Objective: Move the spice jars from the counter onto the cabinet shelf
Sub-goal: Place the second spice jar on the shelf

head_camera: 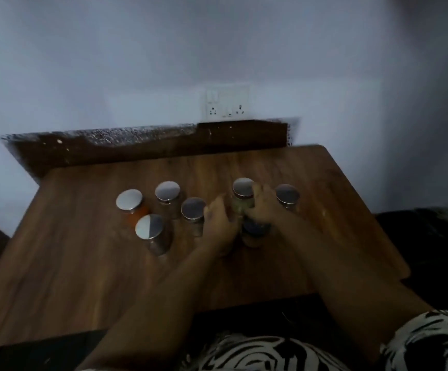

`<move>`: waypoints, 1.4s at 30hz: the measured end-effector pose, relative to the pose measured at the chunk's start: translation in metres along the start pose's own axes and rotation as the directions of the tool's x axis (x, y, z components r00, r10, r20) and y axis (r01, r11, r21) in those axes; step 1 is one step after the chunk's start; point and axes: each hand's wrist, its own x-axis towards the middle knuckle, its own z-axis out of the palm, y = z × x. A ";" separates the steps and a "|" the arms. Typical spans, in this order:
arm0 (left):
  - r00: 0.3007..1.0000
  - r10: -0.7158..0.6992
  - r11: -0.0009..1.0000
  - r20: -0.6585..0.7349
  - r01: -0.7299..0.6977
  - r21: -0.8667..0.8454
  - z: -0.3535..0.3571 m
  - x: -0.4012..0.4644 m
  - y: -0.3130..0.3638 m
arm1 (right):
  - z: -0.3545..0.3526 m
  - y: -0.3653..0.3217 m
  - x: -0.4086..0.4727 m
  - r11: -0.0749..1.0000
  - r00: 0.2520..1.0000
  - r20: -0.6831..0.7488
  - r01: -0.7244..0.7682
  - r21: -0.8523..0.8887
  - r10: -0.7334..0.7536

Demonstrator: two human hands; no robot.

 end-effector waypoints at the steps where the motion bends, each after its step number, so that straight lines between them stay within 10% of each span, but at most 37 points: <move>1: 0.999 -0.024 0.999 0.040 0.023 0.026 0.008 -0.009 -0.006 | 0.013 0.011 -0.004 0.997 0.999 0.043 -0.016 -0.073 0.019; 13: 0.995 0.098 0.949 0.029 -0.102 0.300 0.003 -0.049 -0.022 | 0.047 0.043 -0.026 0.967 0.968 0.241 -0.006 -0.255 0.070; 18: 0.984 -0.177 0.982 0.010 0.177 -0.061 0.011 -0.080 -0.035 | 0.023 0.048 -0.038 0.977 0.937 0.290 -0.211 0.028 0.194; 21: 0.926 -0.373 0.842 0.053 0.361 -0.401 0.000 -0.091 -0.022 | -0.028 0.041 -0.040 0.876 0.933 0.329 -0.279 0.395 0.149; 30: 0.950 -0.180 0.547 0.256 0.313 -0.776 -0.013 -0.060 0.070 | -0.101 0.007 -0.053 0.924 0.993 0.115 -0.076 0.375 0.035; 36: 0.893 -0.247 0.396 0.376 0.447 -0.802 -0.024 -0.023 0.071 | -0.101 0.003 -0.030 0.543 0.953 0.275 -0.163 0.824 -0.130; 39: 0.933 -0.180 0.487 0.311 0.359 -0.796 -0.026 -0.016 0.069 | -0.093 -0.005 -0.018 0.300 0.957 0.265 -0.220 0.928 -0.120; 42: 0.998 -0.055 0.806 0.035 0.065 -0.589 -0.027 -0.003 0.061 | -0.085 -0.016 -0.009 0.316 0.980 0.198 -0.183 0.931 -0.016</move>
